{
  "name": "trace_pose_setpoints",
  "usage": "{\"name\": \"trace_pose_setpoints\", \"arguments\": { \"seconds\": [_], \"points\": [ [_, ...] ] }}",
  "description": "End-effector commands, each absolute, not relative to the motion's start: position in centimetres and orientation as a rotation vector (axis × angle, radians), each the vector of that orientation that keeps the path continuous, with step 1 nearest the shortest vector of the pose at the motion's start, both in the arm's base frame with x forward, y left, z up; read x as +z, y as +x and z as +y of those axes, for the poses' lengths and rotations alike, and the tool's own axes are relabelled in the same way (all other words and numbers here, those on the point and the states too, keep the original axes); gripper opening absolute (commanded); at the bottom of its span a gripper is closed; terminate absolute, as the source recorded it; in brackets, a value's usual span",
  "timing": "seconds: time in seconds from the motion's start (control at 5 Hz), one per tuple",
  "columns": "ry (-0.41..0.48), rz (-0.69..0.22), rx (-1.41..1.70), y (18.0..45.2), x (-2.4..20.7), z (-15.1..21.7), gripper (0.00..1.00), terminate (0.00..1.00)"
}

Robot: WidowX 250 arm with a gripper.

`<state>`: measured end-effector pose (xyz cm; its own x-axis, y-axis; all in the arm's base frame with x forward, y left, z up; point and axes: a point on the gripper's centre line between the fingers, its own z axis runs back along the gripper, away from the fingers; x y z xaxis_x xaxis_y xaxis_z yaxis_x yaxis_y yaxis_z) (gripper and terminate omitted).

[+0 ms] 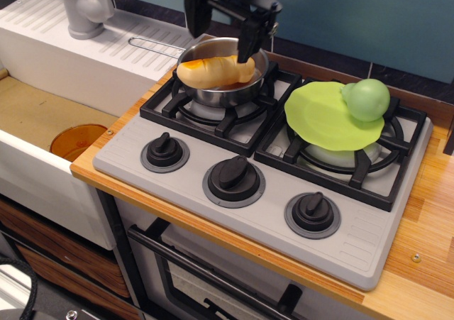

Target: Put pear on plate and bread in pot or pan on stove

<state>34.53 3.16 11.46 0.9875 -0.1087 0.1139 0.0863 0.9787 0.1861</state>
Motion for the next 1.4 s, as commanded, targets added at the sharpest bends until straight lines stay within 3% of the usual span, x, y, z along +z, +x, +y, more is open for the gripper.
{"name": "trace_pose_setpoints", "arguments": {
  "seconds": [0.0,0.4,1.0,1.2],
  "points": [
    [0.208,-0.216,-0.079,34.6,16.1,-1.0,1.0,0.0],
    [0.178,-0.204,-0.08,33.3,16.5,-3.2,1.0,0.0],
    [0.165,-0.2,-0.027,28.2,15.5,-2.7,1.0,0.0],
    [0.159,-0.199,-0.016,28.1,15.0,-3.1,1.0,1.0]
  ]
}}
